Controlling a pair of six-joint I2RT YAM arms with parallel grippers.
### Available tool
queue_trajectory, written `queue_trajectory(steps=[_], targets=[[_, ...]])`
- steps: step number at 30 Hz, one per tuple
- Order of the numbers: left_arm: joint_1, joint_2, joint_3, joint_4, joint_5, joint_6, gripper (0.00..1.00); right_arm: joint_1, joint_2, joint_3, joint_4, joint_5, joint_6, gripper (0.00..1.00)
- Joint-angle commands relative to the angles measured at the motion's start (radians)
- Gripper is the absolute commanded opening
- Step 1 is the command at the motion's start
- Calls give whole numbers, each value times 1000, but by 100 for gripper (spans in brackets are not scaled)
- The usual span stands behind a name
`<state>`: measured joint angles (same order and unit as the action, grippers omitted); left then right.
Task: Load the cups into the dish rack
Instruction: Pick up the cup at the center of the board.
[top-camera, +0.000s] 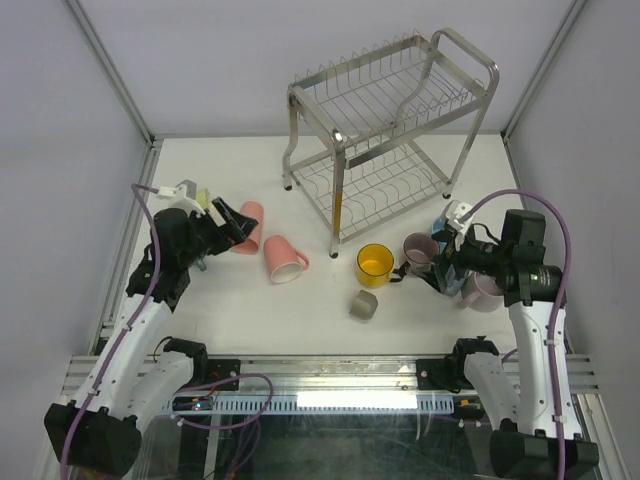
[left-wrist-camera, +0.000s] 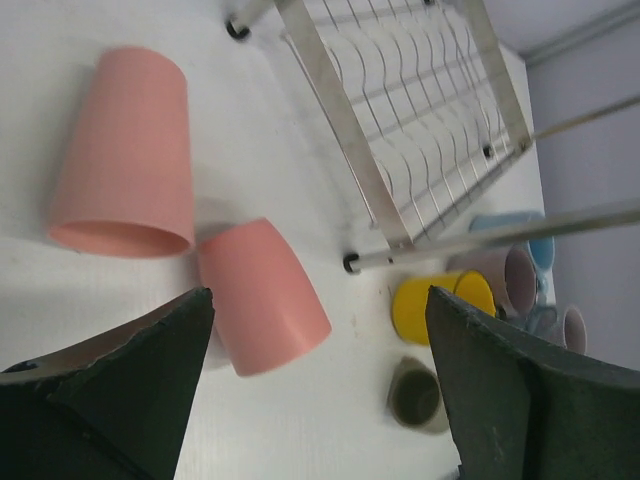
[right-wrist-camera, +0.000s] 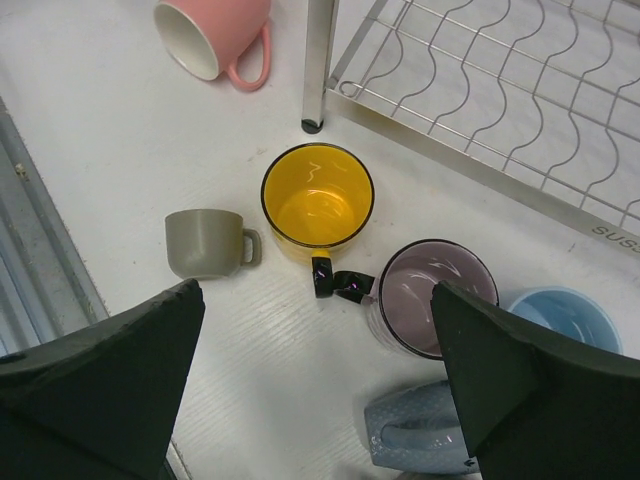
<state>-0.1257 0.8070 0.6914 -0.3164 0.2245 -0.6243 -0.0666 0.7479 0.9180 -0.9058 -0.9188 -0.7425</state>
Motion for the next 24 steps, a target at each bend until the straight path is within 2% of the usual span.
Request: queue_trajectory(steps=[1, 6, 8, 10, 13, 16, 20, 24], targets=[[-238, -5, 58, -123, -248, -20, 85, 11, 37, 22, -26, -61, -95, 99], [-619, 115, 100, -317, -676, -165, 85, 24, 61, 26, -8, -69, -98, 100], [-730, 157, 104, -382, -810, -241, 86, 29, 72, 26, 11, -68, -63, 100], [-803, 185, 88, -384, -876, -264, 86, 31, 73, 18, 29, -69, -27, 100], [-869, 219, 51, -311, -918, -215, 87, 37, 25, -19, 48, -64, -8, 99], [-913, 228, -29, -166, -934, -119, 85, 48, -13, -43, 29, -44, -16, 99], [-925, 207, -168, 69, -973, -13, 83, 49, -51, -89, 42, -6, 23, 99], [-925, 140, -273, 210, -1049, 56, 83, 50, -29, -83, 21, 10, 66, 99]])
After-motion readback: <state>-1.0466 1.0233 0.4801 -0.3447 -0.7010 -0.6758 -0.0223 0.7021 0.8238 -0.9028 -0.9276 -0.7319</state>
